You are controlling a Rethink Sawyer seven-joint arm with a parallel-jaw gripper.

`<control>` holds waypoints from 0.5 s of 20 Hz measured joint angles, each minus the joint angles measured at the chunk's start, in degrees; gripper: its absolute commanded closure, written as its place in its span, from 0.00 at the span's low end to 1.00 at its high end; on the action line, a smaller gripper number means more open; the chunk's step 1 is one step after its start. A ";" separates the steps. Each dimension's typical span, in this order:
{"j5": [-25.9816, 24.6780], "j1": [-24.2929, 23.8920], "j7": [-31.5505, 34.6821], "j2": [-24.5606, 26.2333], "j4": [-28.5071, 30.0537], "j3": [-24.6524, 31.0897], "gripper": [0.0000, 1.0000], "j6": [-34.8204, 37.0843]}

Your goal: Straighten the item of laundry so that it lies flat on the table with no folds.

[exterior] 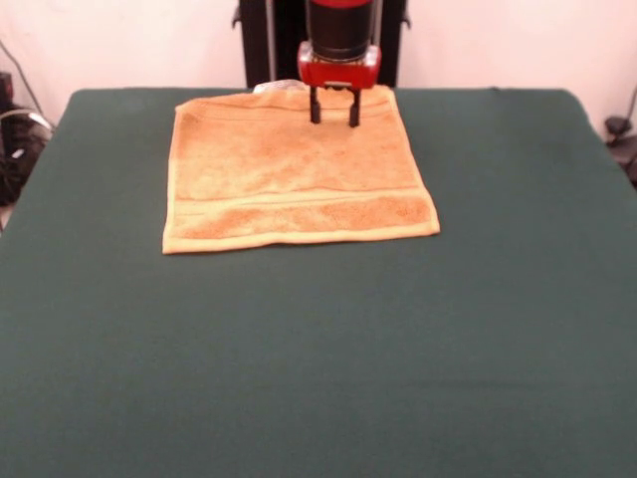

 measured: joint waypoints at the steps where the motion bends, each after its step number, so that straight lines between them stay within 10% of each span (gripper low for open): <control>1: 0.00 0.01 0.00 0.01 0.00 0.00 0.00 0.00; 10: 0.01 0.02 0.00 -0.08 -0.22 0.05 0.00 0.72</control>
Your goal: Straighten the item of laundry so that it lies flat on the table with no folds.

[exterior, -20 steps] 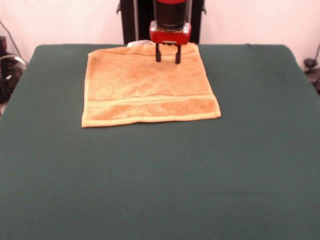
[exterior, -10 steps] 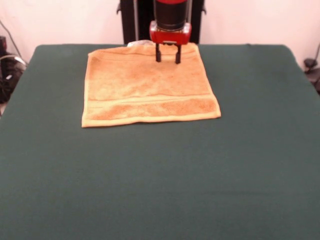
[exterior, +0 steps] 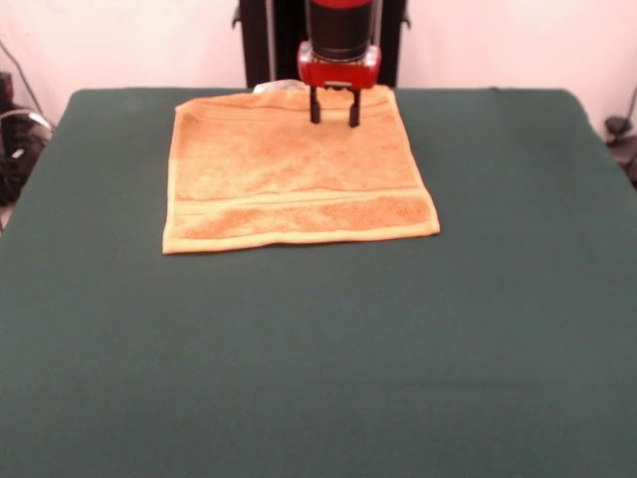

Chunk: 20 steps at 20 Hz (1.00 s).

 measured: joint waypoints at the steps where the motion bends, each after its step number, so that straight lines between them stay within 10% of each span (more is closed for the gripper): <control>1: 0.00 0.01 0.00 -0.02 -0.06 0.02 0.00 0.18; 20: -0.65 0.54 0.00 -0.27 -3.43 0.94 0.00 8.61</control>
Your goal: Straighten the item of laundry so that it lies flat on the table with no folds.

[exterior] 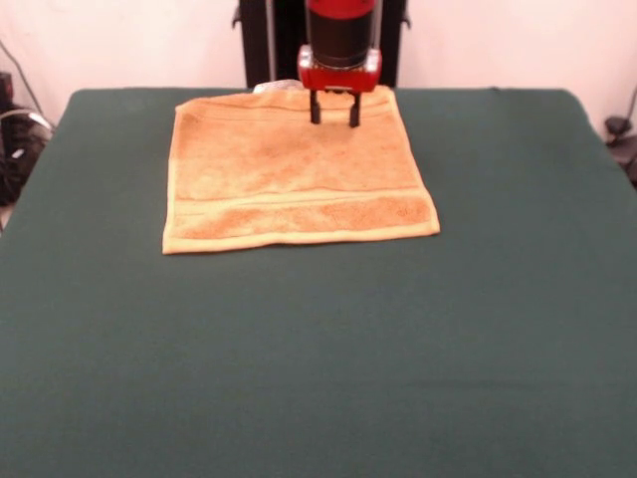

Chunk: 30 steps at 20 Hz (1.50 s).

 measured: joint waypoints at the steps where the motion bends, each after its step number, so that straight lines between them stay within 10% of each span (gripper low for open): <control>1: -0.26 0.05 0.00 -0.01 -0.04 0.02 0.00 -0.01; 30: -0.57 8.15 0.00 0.46 0.15 -5.85 0.00 -27.56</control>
